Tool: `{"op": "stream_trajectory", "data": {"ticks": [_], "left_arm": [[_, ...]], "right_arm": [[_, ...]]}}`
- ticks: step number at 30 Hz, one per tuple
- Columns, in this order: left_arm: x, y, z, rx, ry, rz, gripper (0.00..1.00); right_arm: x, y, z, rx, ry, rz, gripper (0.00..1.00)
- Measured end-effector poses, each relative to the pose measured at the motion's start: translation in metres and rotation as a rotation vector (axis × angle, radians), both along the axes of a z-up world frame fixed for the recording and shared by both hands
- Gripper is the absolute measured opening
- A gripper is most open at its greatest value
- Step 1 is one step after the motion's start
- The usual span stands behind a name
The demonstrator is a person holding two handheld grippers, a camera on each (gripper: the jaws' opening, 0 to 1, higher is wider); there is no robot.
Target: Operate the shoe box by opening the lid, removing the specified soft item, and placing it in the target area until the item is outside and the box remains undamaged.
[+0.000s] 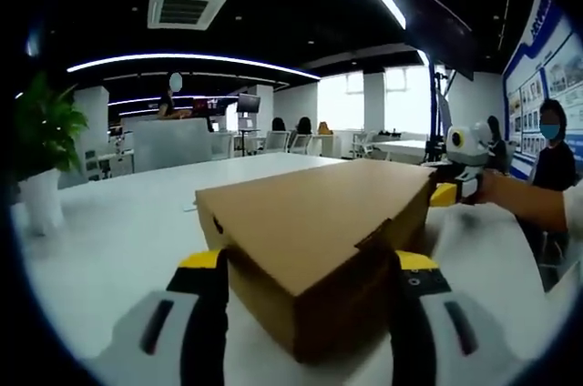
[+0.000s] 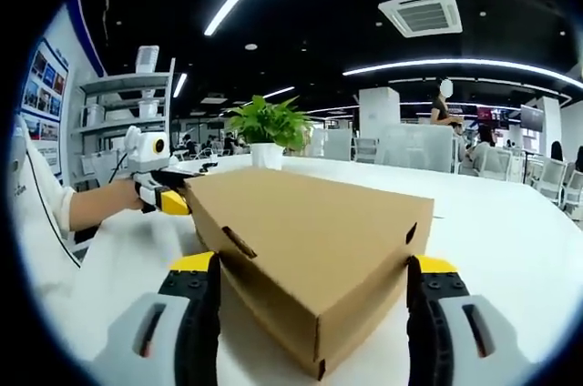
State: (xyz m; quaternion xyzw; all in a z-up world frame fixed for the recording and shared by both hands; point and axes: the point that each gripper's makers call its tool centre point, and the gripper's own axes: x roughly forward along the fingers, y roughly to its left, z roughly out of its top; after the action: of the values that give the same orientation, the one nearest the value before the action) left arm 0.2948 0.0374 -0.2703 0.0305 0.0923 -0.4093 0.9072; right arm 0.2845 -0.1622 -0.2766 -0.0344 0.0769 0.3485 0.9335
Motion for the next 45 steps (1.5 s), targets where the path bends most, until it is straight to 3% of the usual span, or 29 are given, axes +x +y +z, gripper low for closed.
{"op": "stream_trajectory", "data": {"ticks": [10,17,26,45], "left_arm": [[-0.016,0.0,0.0,0.018,0.008,-0.015,0.72],[-0.029,0.001,0.0,-0.005,-0.009,-0.023,0.73],[-0.044,0.001,-0.002,-0.007,-0.014,0.002,0.73],[-0.071,0.011,-0.002,-0.024,-0.028,0.005,0.73]], "right_arm": [[-0.016,0.0,0.0,-0.007,0.0,-0.015,0.87],[-0.032,0.001,0.0,0.016,-0.027,-0.024,0.87],[-0.037,0.002,0.0,0.015,-0.025,0.002,0.87],[-0.066,0.011,0.0,0.025,-0.037,0.007,0.87]]}}
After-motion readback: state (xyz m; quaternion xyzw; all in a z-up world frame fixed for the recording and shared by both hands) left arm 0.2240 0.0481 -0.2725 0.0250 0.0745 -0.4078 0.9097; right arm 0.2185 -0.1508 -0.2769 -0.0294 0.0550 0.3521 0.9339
